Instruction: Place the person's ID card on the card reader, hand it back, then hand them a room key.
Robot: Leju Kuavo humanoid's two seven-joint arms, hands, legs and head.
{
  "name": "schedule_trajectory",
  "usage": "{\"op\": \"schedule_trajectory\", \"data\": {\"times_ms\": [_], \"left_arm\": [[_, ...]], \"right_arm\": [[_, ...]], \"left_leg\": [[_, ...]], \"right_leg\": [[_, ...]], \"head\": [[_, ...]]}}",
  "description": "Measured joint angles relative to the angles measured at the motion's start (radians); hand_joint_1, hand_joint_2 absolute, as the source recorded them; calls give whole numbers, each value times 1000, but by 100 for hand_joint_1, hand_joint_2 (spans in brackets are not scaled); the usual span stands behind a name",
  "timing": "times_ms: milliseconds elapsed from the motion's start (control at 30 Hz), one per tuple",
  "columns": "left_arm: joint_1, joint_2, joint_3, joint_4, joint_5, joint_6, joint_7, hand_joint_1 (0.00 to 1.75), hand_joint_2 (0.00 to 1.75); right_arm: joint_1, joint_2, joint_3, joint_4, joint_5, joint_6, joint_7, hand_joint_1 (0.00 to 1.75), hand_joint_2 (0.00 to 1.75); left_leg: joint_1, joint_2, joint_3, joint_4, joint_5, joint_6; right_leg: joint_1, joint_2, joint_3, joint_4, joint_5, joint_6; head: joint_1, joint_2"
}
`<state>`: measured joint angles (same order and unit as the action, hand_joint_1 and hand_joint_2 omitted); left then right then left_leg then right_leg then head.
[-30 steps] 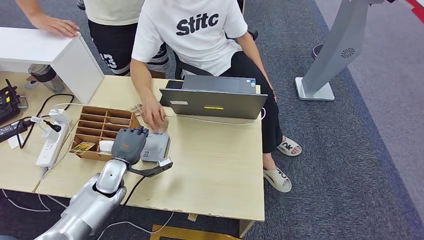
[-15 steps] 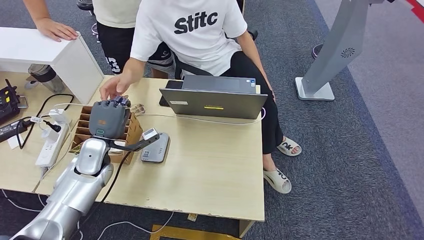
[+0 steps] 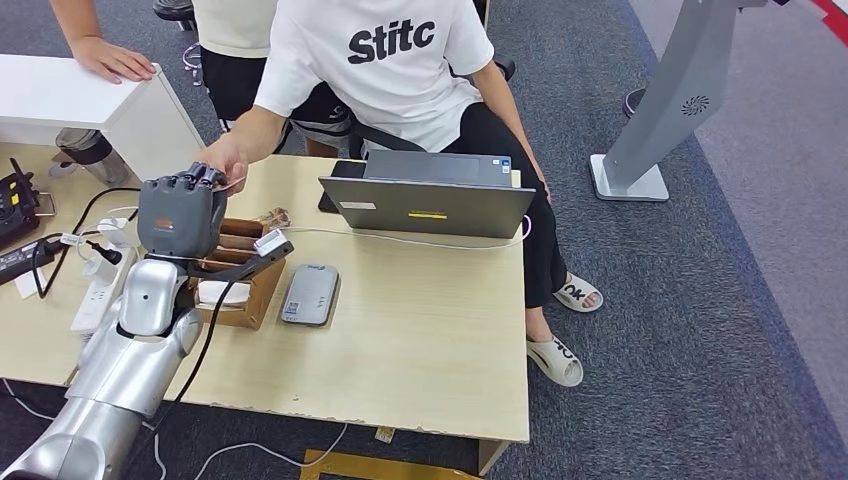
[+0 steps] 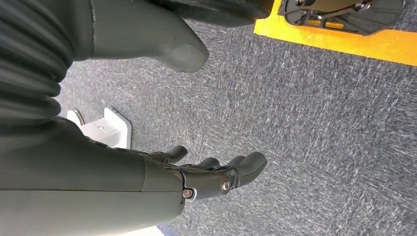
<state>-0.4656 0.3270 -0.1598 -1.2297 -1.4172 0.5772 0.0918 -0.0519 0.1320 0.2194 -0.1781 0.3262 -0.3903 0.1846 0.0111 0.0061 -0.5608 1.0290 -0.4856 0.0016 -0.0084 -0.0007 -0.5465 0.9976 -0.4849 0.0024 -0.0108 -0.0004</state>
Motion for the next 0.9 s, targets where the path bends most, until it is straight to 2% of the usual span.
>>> {"op": "schedule_trajectory", "data": {"times_ms": [33,67,167,200,533,900], "left_arm": [[0,0,1,0,0,0,-1,175,175],[0,0,2,0,0,0,-1,164,175],[0,0,4,-1,0,1,-1,34,175],[0,0,5,-1,-1,4,-2,0,175],[2,-25,6,-3,13,40,-14,0,175],[42,-52,5,-60,73,7,-46,0,175]], "right_arm": [[0,0,0,0,0,0,0,0,175],[0,0,0,0,0,0,0,0,175],[0,0,0,0,0,0,0,0,175],[0,0,0,0,1,0,0,0,175],[-1,0,-4,0,5,0,4,0,175],[0,1,-23,0,-2,0,0,0,175]], "left_leg": [[0,0,0,0,0,0],[0,0,0,0,0,0],[0,0,0,0,0,0],[0,0,0,0,0,0],[0,0,0,0,0,0],[0,0,0,0,0,0]], "right_leg": [[0,0,0,0,0,0],[0,0,0,0,0,0],[0,0,0,0,0,0],[0,0,0,0,0,0],[0,0,0,0,0,0],[0,0,-1,0,0,0]], "head": [[0,0],[0,0],[0,0],[0,0],[0,0],[0,0]]}}
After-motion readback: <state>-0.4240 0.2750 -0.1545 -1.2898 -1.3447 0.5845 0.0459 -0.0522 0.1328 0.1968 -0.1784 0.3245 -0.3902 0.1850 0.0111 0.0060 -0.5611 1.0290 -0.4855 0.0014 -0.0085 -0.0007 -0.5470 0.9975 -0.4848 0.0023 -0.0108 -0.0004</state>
